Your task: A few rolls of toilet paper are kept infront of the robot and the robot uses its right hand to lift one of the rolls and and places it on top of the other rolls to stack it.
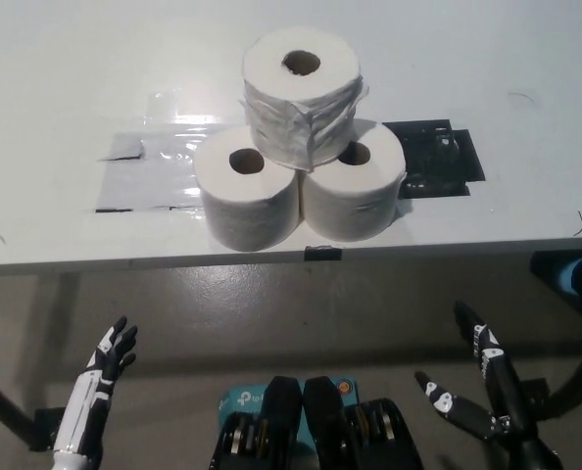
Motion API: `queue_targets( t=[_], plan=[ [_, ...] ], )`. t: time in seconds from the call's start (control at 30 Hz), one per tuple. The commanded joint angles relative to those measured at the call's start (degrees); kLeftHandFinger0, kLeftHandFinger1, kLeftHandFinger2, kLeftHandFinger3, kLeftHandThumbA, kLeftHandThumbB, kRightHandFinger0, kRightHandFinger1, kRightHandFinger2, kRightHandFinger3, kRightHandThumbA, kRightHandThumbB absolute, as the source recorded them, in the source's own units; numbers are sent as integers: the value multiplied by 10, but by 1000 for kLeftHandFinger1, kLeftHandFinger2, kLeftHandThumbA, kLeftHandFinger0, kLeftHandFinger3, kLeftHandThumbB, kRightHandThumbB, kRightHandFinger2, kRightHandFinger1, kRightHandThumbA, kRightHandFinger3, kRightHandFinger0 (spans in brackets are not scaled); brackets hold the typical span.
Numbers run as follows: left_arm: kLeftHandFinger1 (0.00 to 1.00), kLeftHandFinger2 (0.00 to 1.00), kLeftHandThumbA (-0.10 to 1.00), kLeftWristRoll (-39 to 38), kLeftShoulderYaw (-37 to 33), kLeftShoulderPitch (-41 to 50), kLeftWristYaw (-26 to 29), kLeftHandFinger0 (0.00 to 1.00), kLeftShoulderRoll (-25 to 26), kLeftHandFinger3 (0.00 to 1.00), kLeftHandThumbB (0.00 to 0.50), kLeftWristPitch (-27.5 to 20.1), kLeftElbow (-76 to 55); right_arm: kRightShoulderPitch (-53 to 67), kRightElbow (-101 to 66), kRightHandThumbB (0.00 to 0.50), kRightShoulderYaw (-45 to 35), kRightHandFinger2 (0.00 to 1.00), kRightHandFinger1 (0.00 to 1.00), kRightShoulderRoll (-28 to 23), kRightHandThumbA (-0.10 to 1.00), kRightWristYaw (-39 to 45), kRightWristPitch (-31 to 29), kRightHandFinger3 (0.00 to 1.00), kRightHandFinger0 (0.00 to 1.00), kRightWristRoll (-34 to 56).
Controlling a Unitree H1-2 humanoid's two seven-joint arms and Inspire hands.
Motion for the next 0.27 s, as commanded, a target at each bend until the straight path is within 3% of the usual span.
queue_targets(
  t=[0.0,0.23],
  plan=[
    [1000,1000,1000,-16,5,12,-5,1000,10,1000,164,-2,-25,9,-10,109,13,1000,1000,-5,705,-14,-34,1000,1000,-3],
    [1000,1000,1000,-19,10,27,-5,1000,9,1000,135,0,-29,16,-16,100,27,1000,1000,-8,692,-14,-30,1000,1000,-4]
  ],
)
